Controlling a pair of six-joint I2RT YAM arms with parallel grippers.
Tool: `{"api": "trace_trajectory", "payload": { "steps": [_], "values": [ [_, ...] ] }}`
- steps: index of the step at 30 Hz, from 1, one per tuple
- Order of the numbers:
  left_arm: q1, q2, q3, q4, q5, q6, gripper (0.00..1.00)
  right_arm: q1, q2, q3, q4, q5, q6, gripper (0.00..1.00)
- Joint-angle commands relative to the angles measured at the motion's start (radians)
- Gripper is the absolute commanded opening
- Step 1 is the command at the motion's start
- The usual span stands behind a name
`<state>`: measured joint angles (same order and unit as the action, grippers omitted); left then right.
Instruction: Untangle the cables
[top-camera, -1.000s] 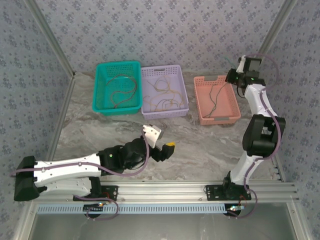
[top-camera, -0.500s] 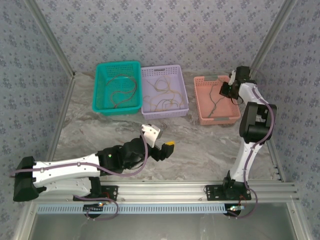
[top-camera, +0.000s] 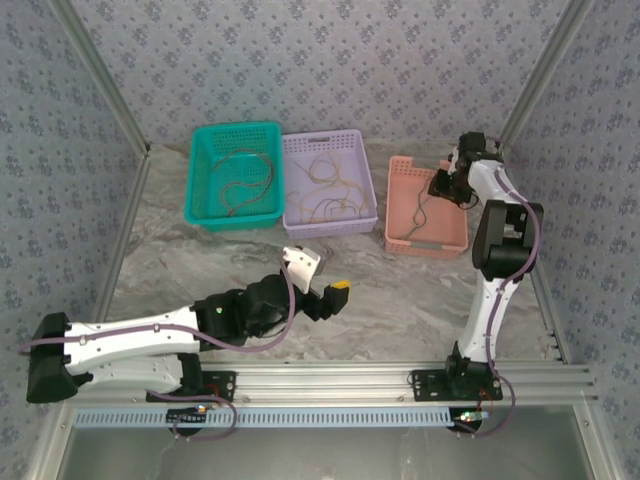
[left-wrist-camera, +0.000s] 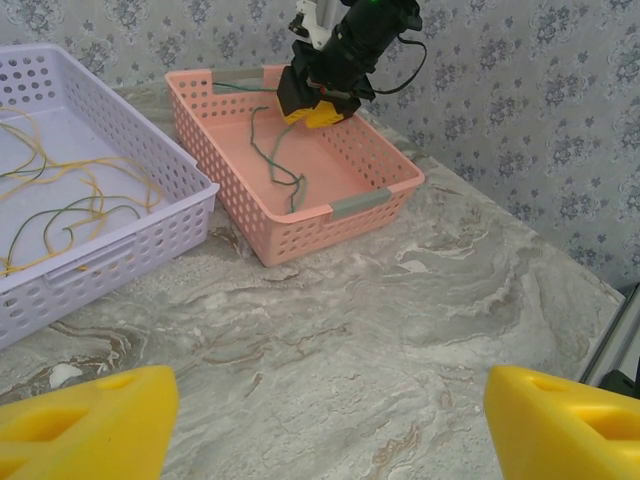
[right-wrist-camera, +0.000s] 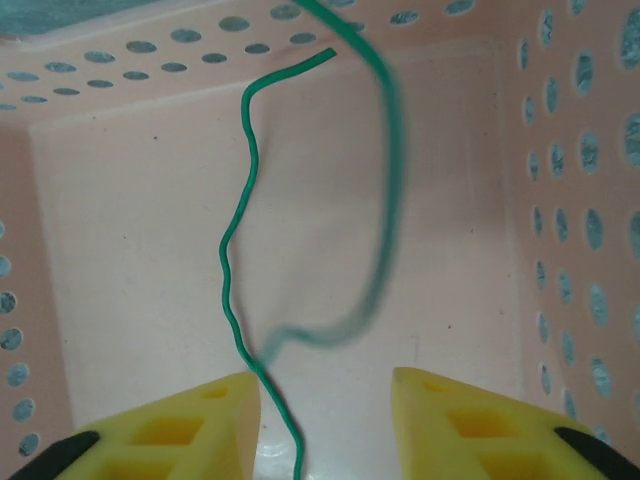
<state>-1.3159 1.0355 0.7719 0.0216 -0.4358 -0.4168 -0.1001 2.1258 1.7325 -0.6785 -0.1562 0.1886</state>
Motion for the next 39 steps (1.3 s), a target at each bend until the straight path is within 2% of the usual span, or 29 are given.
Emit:
{"api": "trace_trajectory", "payload": {
  "steps": [1, 7, 11, 14, 18, 20, 23, 26, 28, 30, 31, 32, 33, 34, 35, 36, 37, 39],
  "values": [
    [-0.005, -0.025, 0.036, -0.008, -0.021, -0.003, 0.8, 0.027, -0.052, 0.037, -0.044, 0.056, -0.006, 0.49],
    [-0.003, -0.041, 0.045, -0.058, -0.054, -0.041, 0.83, 0.044, -0.158, 0.058, -0.058, 0.1, 0.019, 0.56],
    [0.052, -0.063, 0.062, -0.156, -0.029, -0.112, 0.84, 0.043, -0.234, 0.054, -0.086, 0.136, 0.036, 0.58],
    [0.108, -0.114, 0.046, -0.204, 0.004, -0.16, 0.85, 0.046, -0.345, -0.044, -0.043, 0.148, 0.057, 0.58],
    [0.195, -0.2, 0.037, -0.337, 0.008, -0.24, 0.91, 0.057, -0.583, -0.288, 0.06, 0.163, 0.094, 0.61],
    [0.239, -0.258, 0.023, -0.392, 0.007, -0.274, 0.99, 0.072, -0.73, -0.45, 0.132, 0.169, 0.108, 0.99],
    [0.315, -0.352, 0.002, -0.501, -0.01, -0.314, 0.99, 0.105, -0.957, -0.703, 0.229, 0.212, 0.173, 0.99],
    [0.362, -0.427, 0.0, -0.631, -0.115, -0.313, 0.99, 0.163, -1.171, -0.896, 0.286, 0.302, 0.204, 0.99],
    [0.374, -0.469, 0.011, -0.76, -0.262, -0.361, 0.99, 0.192, -1.302, -0.981, 0.274, 0.425, 0.25, 0.99],
    [0.389, -0.483, 0.036, -0.923, -0.447, -0.486, 0.99, 0.196, -1.423, -1.075, 0.334, 0.494, 0.25, 0.99],
    [0.395, -0.484, 0.037, -0.994, -0.547, -0.537, 0.99, 0.19, -1.471, -1.138, 0.405, 0.508, 0.211, 0.99],
    [0.396, -0.488, 0.026, -1.015, -0.622, -0.541, 0.99, 0.18, -1.513, -1.195, 0.488, 0.45, 0.16, 0.99],
    [0.398, -0.495, 0.001, -1.007, -0.693, -0.505, 0.99, 0.162, -1.537, -1.272, 0.629, 0.409, 0.047, 0.99],
    [0.402, -0.507, -0.047, -0.934, -0.747, -0.401, 0.99, 0.16, -1.545, -1.354, 0.761, 0.403, -0.001, 0.99],
    [0.405, -0.525, -0.1, -0.813, -0.766, -0.239, 0.99, 0.159, -1.543, -1.397, 0.824, 0.422, -0.026, 0.99],
    [0.411, -0.55, -0.175, -0.631, -0.767, -0.053, 0.99, 0.155, -1.529, -1.421, 0.863, 0.43, -0.062, 0.99],
    [0.425, -0.574, -0.236, -0.502, -0.757, 0.061, 0.99, 0.152, -1.505, -1.425, 0.859, 0.445, -0.089, 0.99],
    [0.502, -0.592, -0.322, -0.339, -0.719, 0.159, 0.99, 0.139, -1.434, -1.418, 0.851, 0.445, -0.103, 0.99]
  ]
}}
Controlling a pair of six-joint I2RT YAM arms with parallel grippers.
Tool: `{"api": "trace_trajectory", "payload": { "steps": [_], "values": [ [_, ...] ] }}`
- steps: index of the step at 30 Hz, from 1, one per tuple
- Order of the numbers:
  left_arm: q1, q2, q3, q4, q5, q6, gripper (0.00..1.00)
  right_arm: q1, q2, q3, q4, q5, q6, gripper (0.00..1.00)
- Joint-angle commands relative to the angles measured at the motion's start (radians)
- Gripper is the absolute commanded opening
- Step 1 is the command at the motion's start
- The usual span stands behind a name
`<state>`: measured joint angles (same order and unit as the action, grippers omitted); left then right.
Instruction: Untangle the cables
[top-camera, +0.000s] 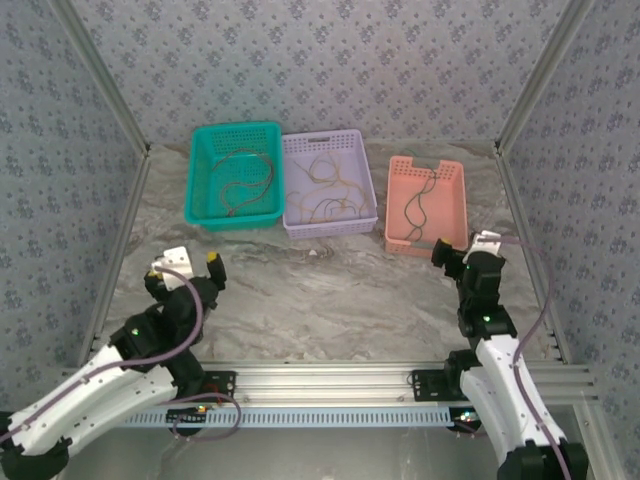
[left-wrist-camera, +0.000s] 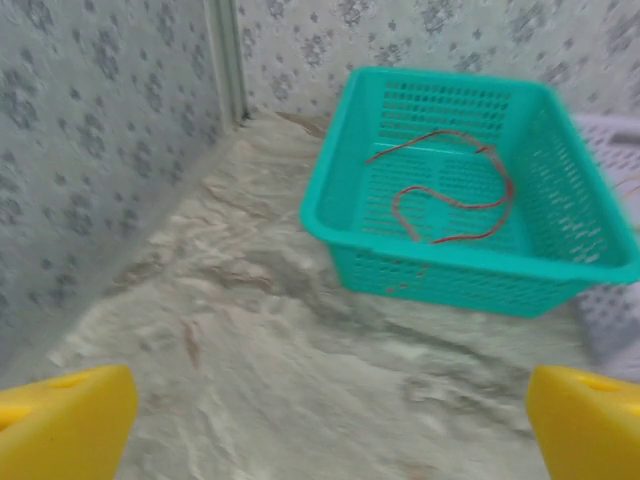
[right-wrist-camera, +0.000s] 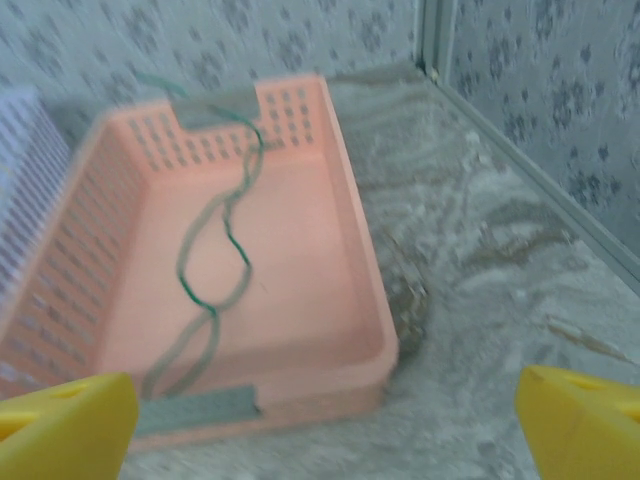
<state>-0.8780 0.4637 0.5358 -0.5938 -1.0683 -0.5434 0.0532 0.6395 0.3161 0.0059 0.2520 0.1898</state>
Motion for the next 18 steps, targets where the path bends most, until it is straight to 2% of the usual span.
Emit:
{"api": "trace_trajectory", "payload": {
  "steps": [1, 3, 5, 7, 8, 10, 13, 15, 18],
  "values": [
    [0.119, -0.013, -0.104, 0.293, -0.065, 0.274, 0.99, -0.023, 0.096, -0.005, 0.193, 0.02, -0.097, 0.99],
    [0.237, 0.021, -0.122, 0.337, 0.027, 0.311, 0.99, -0.027, 0.182, -0.026, 0.285, -0.001, -0.088, 0.99],
    [0.358, 0.062, -0.161, 0.438, 0.187, 0.34, 0.99, -0.03, 0.277, -0.047, 0.394, 0.003, -0.084, 0.99],
    [0.51, 0.077, -0.226, 0.598, 0.397, 0.33, 0.99, -0.037, 0.394, -0.052, 0.492, -0.005, -0.086, 0.99],
    [0.562, 0.082, -0.263, 0.685, 0.435, 0.305, 0.99, -0.039, 0.447, -0.052, 0.536, -0.013, -0.096, 0.99],
    [0.667, 0.127, -0.347, 0.909, 0.562, 0.382, 0.99, -0.044, 0.543, -0.037, 0.611, -0.049, -0.116, 0.99],
    [0.781, 0.289, -0.327, 0.996, 0.671, 0.483, 0.99, -0.059, 0.637, -0.027, 0.746, -0.076, -0.146, 0.99],
    [0.848, 0.409, -0.321, 1.088, 0.763, 0.481, 0.99, -0.069, 0.69, -0.007, 0.787, -0.093, -0.174, 0.99],
    [0.866, 0.59, -0.303, 1.247, 0.79, 0.442, 0.99, -0.108, 0.813, -0.008, 0.888, -0.141, -0.145, 0.99]
  ]
}}
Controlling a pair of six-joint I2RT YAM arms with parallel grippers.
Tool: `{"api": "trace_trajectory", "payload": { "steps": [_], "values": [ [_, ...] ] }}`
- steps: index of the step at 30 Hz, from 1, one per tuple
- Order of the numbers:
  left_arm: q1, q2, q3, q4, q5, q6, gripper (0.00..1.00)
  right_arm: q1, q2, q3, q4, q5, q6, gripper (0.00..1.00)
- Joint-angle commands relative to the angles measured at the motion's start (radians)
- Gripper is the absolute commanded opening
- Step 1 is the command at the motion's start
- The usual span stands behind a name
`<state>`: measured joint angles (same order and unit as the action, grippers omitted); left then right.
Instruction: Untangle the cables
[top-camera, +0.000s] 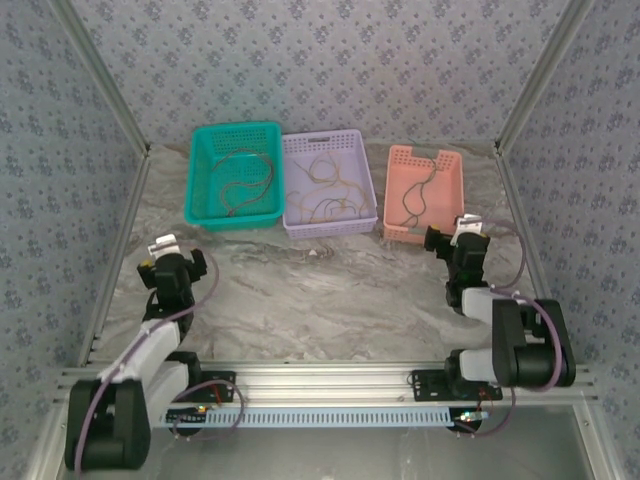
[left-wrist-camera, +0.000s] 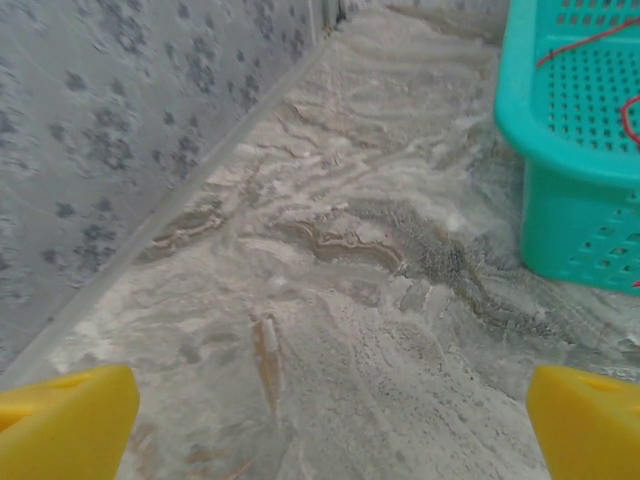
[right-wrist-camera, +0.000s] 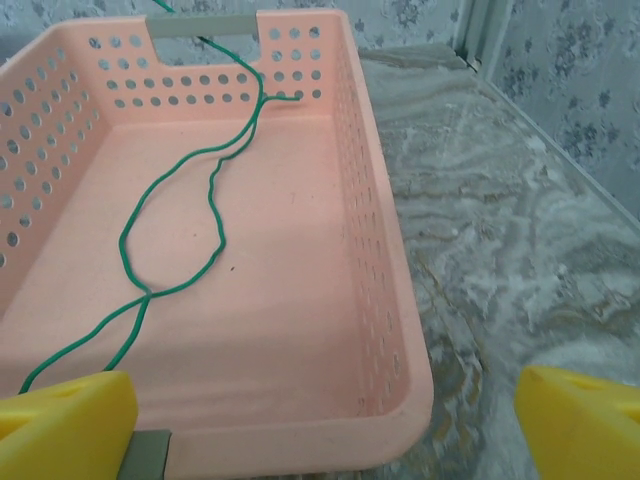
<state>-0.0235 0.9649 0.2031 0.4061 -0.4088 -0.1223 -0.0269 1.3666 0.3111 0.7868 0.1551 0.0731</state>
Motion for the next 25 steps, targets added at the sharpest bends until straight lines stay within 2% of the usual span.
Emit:
{"api": "trace_trajectory", "payload": {
  "steps": [1, 2, 4, 5, 7, 10, 11, 12, 13, 15, 16, 17, 25],
  "values": [
    [0.011, 0.154, 0.046, 0.282, 0.133, 0.025, 0.99, -0.033, 0.136, -0.017, 0.189, -0.05, -0.024, 0.99],
    [0.011, 0.206, 0.063, 0.306, 0.136, 0.032, 0.99, -0.032, 0.161, -0.032, 0.243, -0.07, -0.037, 0.99],
    [0.016, 0.327, 0.086, 0.396, 0.143, 0.046, 0.99, -0.024, 0.128, -0.002, 0.13, -0.076, -0.05, 0.99],
    [0.018, 0.352, 0.103, 0.398, 0.171, 0.056, 0.99, -0.022, 0.147, -0.003, 0.168, -0.082, -0.054, 0.99],
    [0.025, 0.44, 0.133, 0.424, 0.177, 0.043, 0.99, -0.02, 0.138, 0.019, 0.111, -0.092, -0.061, 0.99],
    [0.03, 0.597, 0.148, 0.582, 0.201, 0.052, 0.99, -0.016, 0.149, 0.049, 0.066, -0.067, -0.057, 0.99],
    [0.022, 0.558, 0.19, 0.44, 0.206, 0.053, 0.99, -0.009, 0.152, 0.052, 0.068, -0.057, -0.06, 0.99],
    [0.022, 0.565, 0.195, 0.425, 0.214, 0.059, 0.99, -0.005, 0.15, 0.057, 0.055, -0.053, -0.064, 0.99],
    [0.023, 0.582, 0.171, 0.505, 0.196, 0.058, 0.99, -0.003, 0.153, 0.057, 0.059, -0.05, -0.068, 0.99],
    [0.023, 0.563, 0.183, 0.445, 0.191, 0.045, 0.99, 0.003, 0.153, 0.061, 0.052, -0.043, -0.073, 0.99],
    [0.023, 0.57, 0.177, 0.48, 0.19, 0.048, 0.99, 0.004, 0.153, 0.062, 0.051, -0.041, -0.073, 0.99],
    [0.023, 0.561, 0.184, 0.443, 0.191, 0.044, 0.99, 0.005, 0.152, 0.063, 0.051, -0.041, -0.073, 0.99],
    [0.023, 0.564, 0.183, 0.45, 0.191, 0.046, 0.99, 0.007, 0.153, 0.06, 0.054, -0.026, -0.071, 0.99]
  ]
}}
